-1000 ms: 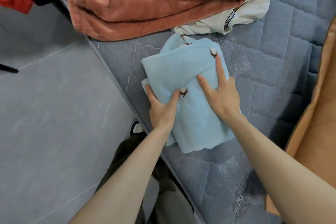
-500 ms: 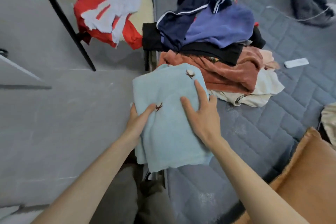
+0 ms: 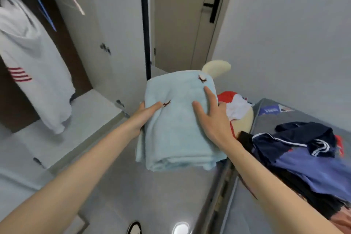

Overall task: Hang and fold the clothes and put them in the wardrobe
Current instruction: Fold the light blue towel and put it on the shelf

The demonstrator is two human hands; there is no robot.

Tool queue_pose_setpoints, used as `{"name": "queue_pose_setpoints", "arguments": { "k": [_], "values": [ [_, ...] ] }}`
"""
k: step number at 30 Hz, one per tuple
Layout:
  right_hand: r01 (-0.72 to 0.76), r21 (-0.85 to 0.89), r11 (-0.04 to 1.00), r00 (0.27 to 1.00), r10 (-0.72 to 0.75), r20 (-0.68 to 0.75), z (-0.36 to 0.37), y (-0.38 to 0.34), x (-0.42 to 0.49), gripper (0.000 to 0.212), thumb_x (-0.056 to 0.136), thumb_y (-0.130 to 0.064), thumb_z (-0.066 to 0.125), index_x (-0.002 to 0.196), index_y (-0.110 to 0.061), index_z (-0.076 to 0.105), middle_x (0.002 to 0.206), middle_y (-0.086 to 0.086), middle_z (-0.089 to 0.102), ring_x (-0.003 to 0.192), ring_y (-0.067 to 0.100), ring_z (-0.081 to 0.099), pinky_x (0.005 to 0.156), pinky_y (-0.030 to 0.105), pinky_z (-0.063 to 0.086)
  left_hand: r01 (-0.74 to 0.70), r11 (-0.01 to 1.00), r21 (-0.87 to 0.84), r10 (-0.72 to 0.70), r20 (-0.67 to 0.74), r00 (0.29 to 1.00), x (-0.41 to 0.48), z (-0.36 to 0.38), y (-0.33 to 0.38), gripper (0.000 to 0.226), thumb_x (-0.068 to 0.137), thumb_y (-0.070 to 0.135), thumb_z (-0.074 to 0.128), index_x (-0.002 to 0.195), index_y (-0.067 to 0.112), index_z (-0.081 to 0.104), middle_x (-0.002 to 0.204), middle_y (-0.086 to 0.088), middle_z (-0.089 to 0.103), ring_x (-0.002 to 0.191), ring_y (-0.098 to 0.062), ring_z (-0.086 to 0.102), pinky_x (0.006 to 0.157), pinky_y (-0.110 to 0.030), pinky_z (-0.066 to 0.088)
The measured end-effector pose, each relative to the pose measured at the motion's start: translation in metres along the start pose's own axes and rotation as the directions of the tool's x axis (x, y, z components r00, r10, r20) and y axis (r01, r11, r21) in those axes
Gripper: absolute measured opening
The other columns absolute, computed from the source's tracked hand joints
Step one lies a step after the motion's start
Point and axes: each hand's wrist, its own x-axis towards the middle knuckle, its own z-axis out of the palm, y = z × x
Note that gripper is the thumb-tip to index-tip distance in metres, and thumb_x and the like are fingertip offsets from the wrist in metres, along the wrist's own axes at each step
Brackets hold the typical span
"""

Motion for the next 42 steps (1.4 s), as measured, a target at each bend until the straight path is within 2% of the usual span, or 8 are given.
{"name": "queue_pose_setpoints", "arguments": {
  "k": [3,8,12,16,22,27,32,42],
  "values": [
    [0.138,0.051,0.989,0.989,-0.140,0.042,0.009,-0.073,0.043,0.059,0.091,-0.062,0.041,0.144,-0.051,0.017,0.134,0.011,0.038,0.111,0.029,0.051,0.093,0.038,0.040,-0.100,0.995,-0.023,0.096,-0.134,0.986,0.004,-0.059,0.059,0.059,0.088,0.041,0.064,0.137,0.020,0.039,0.114,0.009,0.053,0.087,-0.004,0.054,0.071,-0.020,0.041],
    [0.325,0.206,0.923,0.934,-0.347,0.082,0.027,-0.183,0.103,0.063,0.089,-0.057,0.053,0.145,-0.042,0.028,0.128,-0.006,0.050,0.112,0.016,0.051,0.090,0.031,0.042,-0.224,0.974,-0.033,0.211,-0.225,0.951,0.015,-0.156,0.140,0.064,0.085,0.044,0.066,0.139,0.018,0.043,0.131,-0.001,0.057,0.111,-0.017,0.058,0.085,-0.026,0.046],
    [0.409,0.283,0.868,0.894,-0.443,0.069,0.048,-0.257,0.139,0.061,0.088,-0.054,0.057,0.143,-0.042,0.032,0.132,-0.012,0.050,0.118,0.017,0.051,0.096,0.042,0.048,-0.273,0.962,-0.030,0.253,-0.295,0.922,0.019,-0.221,0.195,0.075,0.082,0.050,0.066,0.144,0.021,0.036,0.136,-0.001,0.052,0.119,-0.022,0.052,0.104,-0.037,0.041],
    [0.472,0.367,0.801,0.855,-0.518,0.033,0.071,-0.318,0.171,0.059,0.090,-0.049,0.058,0.142,-0.041,0.033,0.118,-0.025,0.050,0.115,0.012,0.053,0.094,0.034,0.048,-0.389,0.921,-0.002,0.361,-0.368,0.857,0.021,-0.269,0.241,0.067,0.087,0.045,0.063,0.143,0.021,0.036,0.134,0.001,0.053,0.114,-0.019,0.053,0.092,-0.031,0.042],
    [0.564,0.422,0.710,0.790,-0.613,-0.024,0.094,-0.405,0.234,0.056,0.087,-0.046,0.062,0.138,-0.043,0.039,0.125,-0.023,0.047,0.119,0.011,0.050,0.101,0.035,0.044,-0.503,0.863,0.054,0.463,-0.487,0.741,0.038,-0.325,0.304,0.060,0.090,0.045,0.060,0.141,0.021,0.039,0.134,0.001,0.054,0.116,-0.018,0.053,0.091,-0.030,0.042],
    [0.635,0.405,0.658,0.745,-0.660,-0.097,0.113,-0.469,0.304,0.053,0.087,-0.044,0.063,0.135,-0.042,0.043,0.139,-0.014,0.047,0.124,0.015,0.048,0.105,0.039,0.040,-0.554,0.801,0.226,0.577,-0.537,0.616,0.078,-0.367,0.364,0.056,0.092,0.051,0.051,0.140,0.025,0.040,0.132,0.005,0.053,0.111,-0.014,0.053,0.089,-0.029,0.042],
    [0.714,0.353,0.605,0.680,-0.719,-0.143,0.136,-0.529,0.391,0.049,0.089,-0.043,0.062,0.135,-0.036,0.046,0.141,-0.010,0.048,0.126,0.017,0.046,0.105,0.036,0.038,-0.559,0.757,0.337,0.637,-0.569,0.520,0.138,-0.408,0.425,0.054,0.094,0.050,0.046,0.141,0.024,0.041,0.136,0.005,0.052,0.118,-0.017,0.051,0.098,-0.032,0.040],
    [0.764,0.275,0.584,0.624,-0.777,-0.081,0.189,-0.643,0.569,0.047,0.092,-0.041,0.057,0.137,-0.032,0.045,0.142,-0.003,0.048,0.129,0.023,0.045,0.105,0.037,0.037,-0.499,0.806,0.320,0.574,-0.632,0.521,0.271,-0.496,0.543,0.063,0.091,0.054,0.047,0.144,0.020,0.038,0.144,0.000,0.041,0.125,-0.022,0.047,0.109,-0.041,0.037]
  ]
}}
